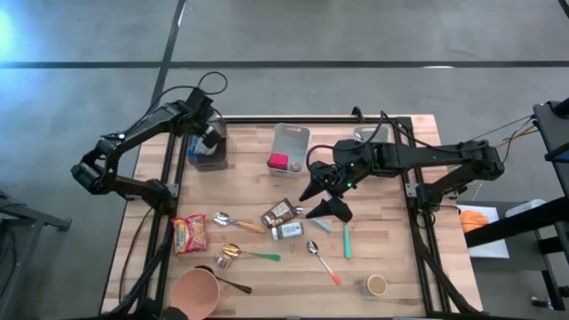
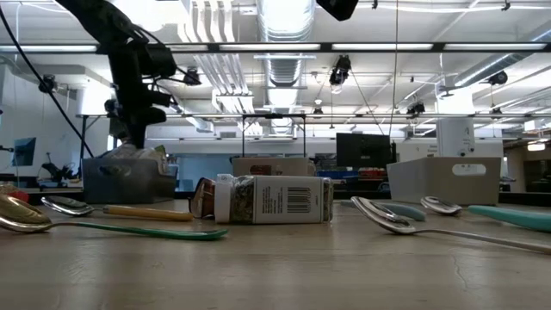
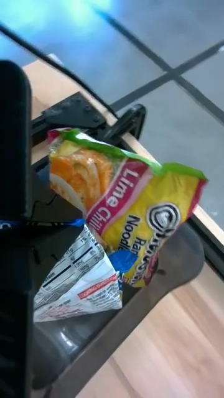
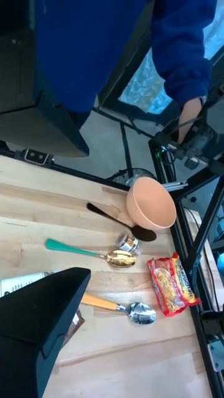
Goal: Pick & Place Food Item
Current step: Put the blue noodle pack into the black bin
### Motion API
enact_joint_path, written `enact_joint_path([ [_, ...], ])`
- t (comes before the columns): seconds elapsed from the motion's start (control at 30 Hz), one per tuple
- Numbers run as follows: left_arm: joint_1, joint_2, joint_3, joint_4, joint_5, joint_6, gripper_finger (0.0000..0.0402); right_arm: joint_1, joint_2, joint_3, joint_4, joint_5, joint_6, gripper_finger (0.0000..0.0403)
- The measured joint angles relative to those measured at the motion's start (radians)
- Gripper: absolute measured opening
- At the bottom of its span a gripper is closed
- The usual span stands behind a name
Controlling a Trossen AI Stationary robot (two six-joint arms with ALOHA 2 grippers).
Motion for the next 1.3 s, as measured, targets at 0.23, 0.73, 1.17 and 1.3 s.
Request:
enact_joint_path([
  [0.23, 0.000, 0.000, 0.000, -0.028, -0.004, -0.054, 0.0000, 0.024, 0.000, 0.000, 0.000, 0.000, 0.006, 0.0302],
  [0.73, 0.000, 0.000, -0.028, -0.077, 0.015, -0.075, 0.0037, 0.041, 0.000, 0.000, 0.000, 0.026, 0.019, 0.0302],
  [1.17, -0.015, 0.002, -0.071, -0.046, 0.009, -0.126, 0.0035, 0.041, 0.000, 0.000, 0.000, 0.026, 0.019, 0.0302],
  [1.3, -0.015, 0.001, -0.071, -0.043, 0.007, -0.126, 0.0035, 0.041, 0.000, 0.000, 0.000, 0.026, 0.024, 0.0302],
])
